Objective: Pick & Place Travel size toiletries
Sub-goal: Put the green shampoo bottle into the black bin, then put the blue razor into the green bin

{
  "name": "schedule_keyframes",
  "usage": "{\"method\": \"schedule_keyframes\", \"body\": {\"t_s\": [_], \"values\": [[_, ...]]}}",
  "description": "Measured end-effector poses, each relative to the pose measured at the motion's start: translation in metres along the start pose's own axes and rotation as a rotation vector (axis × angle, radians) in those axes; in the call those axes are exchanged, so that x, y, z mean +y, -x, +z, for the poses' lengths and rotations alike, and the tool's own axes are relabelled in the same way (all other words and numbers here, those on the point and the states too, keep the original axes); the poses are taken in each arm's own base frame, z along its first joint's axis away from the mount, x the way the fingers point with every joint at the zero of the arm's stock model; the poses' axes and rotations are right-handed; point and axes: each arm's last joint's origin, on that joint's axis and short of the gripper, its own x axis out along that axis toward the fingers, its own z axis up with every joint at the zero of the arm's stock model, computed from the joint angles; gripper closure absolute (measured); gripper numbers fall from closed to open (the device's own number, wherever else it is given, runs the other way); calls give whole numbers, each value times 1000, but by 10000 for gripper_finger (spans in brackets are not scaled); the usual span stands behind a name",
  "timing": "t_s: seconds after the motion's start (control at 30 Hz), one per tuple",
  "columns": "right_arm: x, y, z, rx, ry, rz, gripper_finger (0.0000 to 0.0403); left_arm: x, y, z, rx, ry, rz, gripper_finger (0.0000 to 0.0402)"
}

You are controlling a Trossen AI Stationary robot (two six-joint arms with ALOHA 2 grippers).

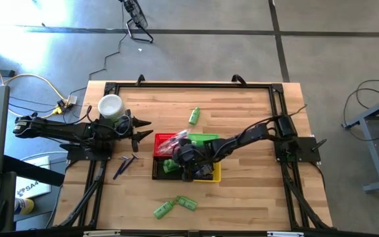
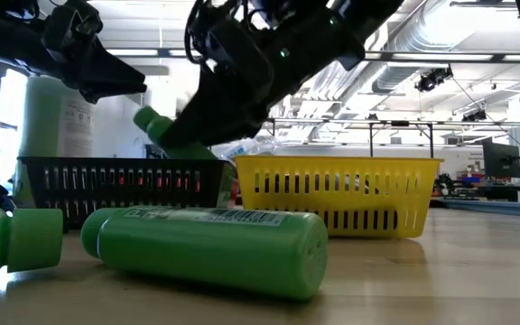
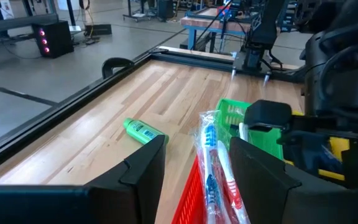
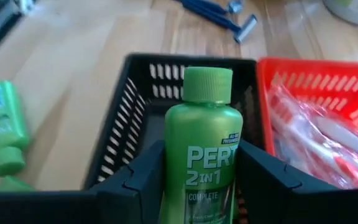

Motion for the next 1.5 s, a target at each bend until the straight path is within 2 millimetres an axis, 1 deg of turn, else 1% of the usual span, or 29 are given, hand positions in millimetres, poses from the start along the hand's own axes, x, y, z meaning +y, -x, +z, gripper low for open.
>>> {"method": "schedule_keyframes", "body": {"t_s": [0.13,0.37,0.43,0.63,0.73,0.8,0.9,1.0,1.1,1.23,1.3,1.43,1.5], "values": [[-4,0,0,6,-4,4,236,0,0,0,0,0,0,226],[-3,2,3,-3,-11,21,233,0,0,0,0,0,0,226],[-3,3,3,-3,-11,21,219,0,0,0,0,0,0,226],[-3,3,2,3,-4,29,151,0,0,0,0,0,0,226],[-4,12,9,-5,28,41,140,0,0,0,0,0,0,226],[-6,27,18,4,47,50,142,0,0,0,0,0,0,226],[-15,52,32,18,72,56,159,0,0,0,3,-1,0,226],[-26,77,41,44,91,37,187,0,0,-1,6,-2,0,226],[-38,103,47,74,108,14,223,0,0,-1,9,-3,1,226],[-56,129,51,112,103,-23,279,0,0,-3,26,-2,3,226],[-65,135,52,115,87,-43,305,0,0,-3,28,-3,3,226],[-82,139,48,138,50,-63,348,1,0,-3,27,-4,12,226],[-88,142,50,126,49,-56,365,1,0,-3,25,-3,17,226]]}}
